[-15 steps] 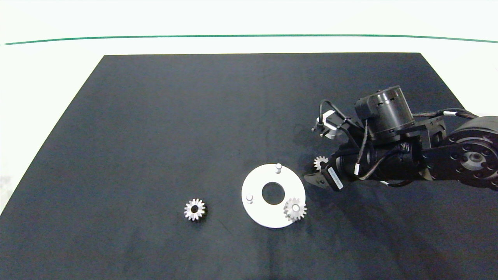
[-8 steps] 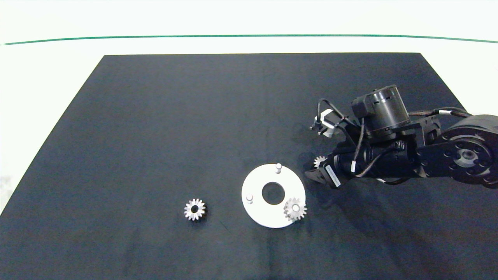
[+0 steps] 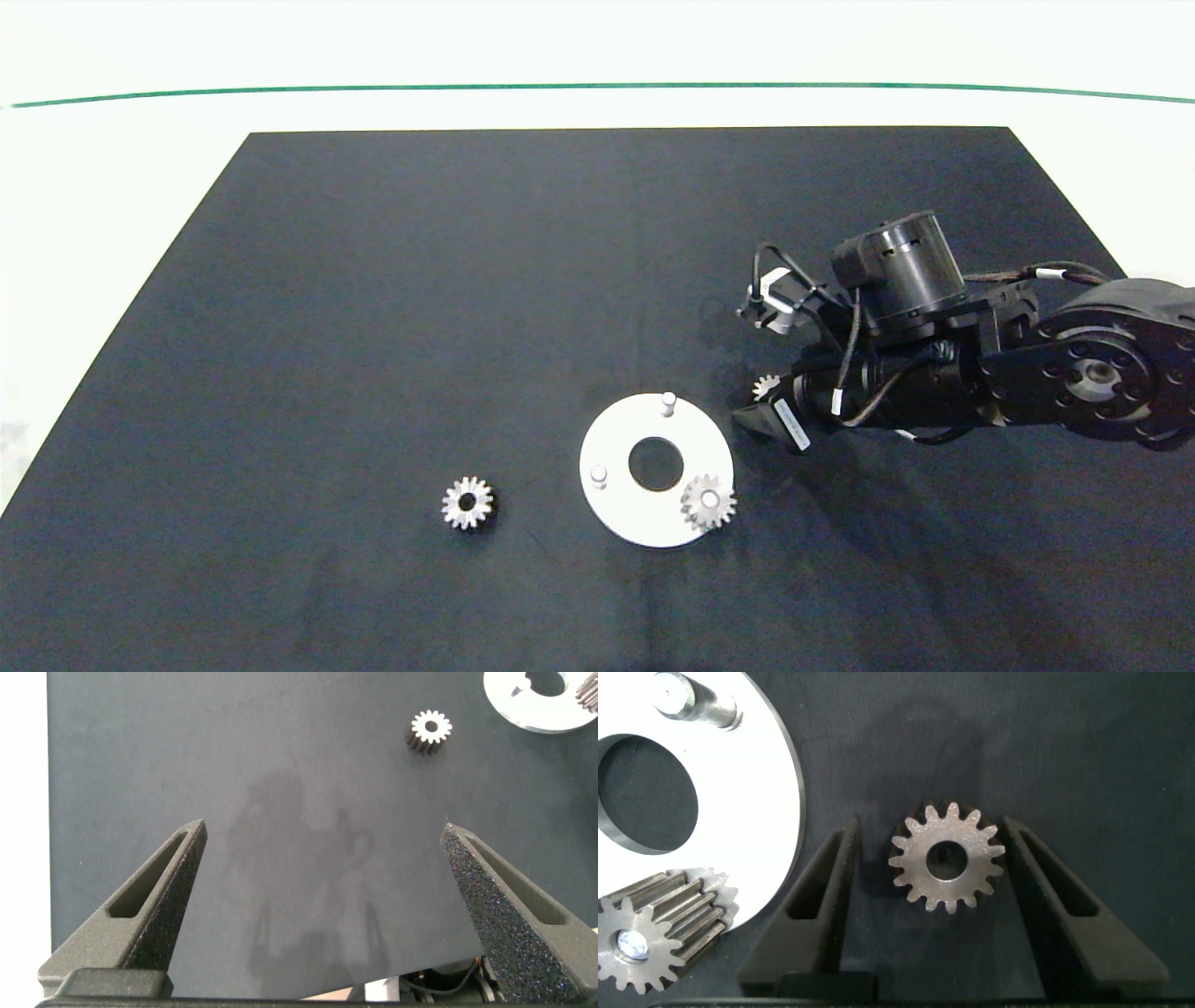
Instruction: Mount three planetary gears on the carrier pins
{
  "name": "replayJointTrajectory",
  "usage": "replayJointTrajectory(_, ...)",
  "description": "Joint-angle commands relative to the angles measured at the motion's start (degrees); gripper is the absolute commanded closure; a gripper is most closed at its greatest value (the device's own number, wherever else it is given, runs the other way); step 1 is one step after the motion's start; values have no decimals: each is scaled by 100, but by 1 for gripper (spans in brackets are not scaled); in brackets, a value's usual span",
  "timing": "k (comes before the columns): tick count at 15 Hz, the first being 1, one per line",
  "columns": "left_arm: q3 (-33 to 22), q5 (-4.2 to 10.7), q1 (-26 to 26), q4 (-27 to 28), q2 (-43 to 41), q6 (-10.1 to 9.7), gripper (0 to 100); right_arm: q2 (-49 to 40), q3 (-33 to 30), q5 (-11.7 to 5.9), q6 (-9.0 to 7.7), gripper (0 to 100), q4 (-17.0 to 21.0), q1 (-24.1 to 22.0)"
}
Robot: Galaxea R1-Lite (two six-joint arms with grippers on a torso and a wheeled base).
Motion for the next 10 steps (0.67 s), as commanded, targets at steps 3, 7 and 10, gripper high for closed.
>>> replayJointTrajectory(3,-17,-2,0,13,7,-2,0,43,2,-4,-8,49,4,-5)
replayJointTrajectory(7,-26,-2,-8,22,-2,7,0,52,2,31,-8,58,4,-13)
replayJointTrajectory(10,-26,-2,-8,13,7,7,0,87,11,39,-8,64,-110,-13)
